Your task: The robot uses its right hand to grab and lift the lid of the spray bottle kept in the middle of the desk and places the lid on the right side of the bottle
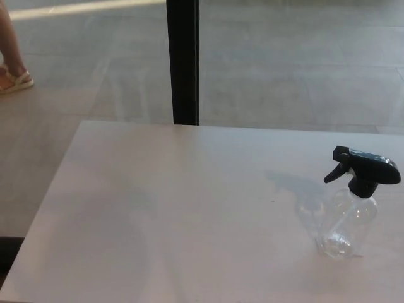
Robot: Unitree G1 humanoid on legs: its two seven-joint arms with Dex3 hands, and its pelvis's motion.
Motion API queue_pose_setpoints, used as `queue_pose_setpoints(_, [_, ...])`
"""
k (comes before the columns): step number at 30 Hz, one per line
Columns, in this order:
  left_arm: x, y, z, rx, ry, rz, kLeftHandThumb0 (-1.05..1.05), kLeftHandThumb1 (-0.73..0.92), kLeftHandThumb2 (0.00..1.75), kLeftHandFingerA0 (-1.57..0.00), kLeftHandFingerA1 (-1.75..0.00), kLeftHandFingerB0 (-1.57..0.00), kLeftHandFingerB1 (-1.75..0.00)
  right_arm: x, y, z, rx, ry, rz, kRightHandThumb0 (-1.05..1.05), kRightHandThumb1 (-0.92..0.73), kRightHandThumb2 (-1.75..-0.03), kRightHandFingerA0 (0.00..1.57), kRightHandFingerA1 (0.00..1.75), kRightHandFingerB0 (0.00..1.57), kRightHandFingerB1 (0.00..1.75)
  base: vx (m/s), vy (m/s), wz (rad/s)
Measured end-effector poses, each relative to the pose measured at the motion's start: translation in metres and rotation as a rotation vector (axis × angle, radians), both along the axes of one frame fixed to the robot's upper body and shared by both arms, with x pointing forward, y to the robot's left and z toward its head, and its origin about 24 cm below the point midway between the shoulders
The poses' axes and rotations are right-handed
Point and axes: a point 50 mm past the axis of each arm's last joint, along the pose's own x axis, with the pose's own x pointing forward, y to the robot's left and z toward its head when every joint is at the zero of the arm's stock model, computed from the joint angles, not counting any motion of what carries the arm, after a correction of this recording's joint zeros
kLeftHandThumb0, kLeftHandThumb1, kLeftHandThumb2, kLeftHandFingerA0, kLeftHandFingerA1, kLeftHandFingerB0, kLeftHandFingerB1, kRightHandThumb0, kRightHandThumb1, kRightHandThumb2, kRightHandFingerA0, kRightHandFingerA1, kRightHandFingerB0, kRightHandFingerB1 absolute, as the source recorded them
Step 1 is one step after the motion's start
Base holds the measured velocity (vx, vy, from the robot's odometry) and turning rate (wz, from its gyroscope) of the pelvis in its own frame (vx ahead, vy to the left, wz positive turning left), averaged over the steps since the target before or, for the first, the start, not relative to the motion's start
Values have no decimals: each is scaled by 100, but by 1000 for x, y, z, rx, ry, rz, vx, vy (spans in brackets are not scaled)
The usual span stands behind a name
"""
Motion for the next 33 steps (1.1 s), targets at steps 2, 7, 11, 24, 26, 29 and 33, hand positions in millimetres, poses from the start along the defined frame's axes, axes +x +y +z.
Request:
queue_pose_setpoints(2, [-1,0,0,-17,-16,9,-88,91,68,-56,-47,-37,-38,2,-6,7,-17,-58,-28,-72,-51,-87,32,82,6,35,0,0,0])
queue_pose_setpoints(7, [1,-1,0,-40,-47,11,-88,91,67,-58,-49,-39,-40,28,-31,41,-99,-238,-84,-69,-52,-87,17,60,6,37,0,0,0])
queue_pose_setpoints(11, [0,-1,0,-50,-56,9,-88,92,68,-58,-49,-38,-39,65,-52,88,-189,-420,-79,-64,-69,-60,26,56,13,25,0,0,0])
queue_pose_setpoints(24, [2,-1,0,-57,-71,12,-90,90,67,-57,-50,-39,-40,185,-15,247,-423,-943,283,-75,-54,-88,24,48,10,40,0,0,0])
queue_pose_setpoints(26, [2,-1,0,-58,-72,14,-91,91,67,-56,-51,-38,-39,197,-1,263,-440,-984,359,-79,-51,-87,24,50,14,41,0,0,0])
queue_pose_setpoints(29, [2,-1,0,-59,-77,16,-91,90,67,-57,-50,-39,-39,213,27,286,-461,-1037,491,-79,-65,-61,32,37,23,30,0,0,0])
queue_pose_setpoints(33, [3,-1,0,-60,-84,19,-89,92,67,-57,-50,-39,-40,231,70,301,-470,-1064,679,-76,-51,-87,26,49,16,41,0,0,0])
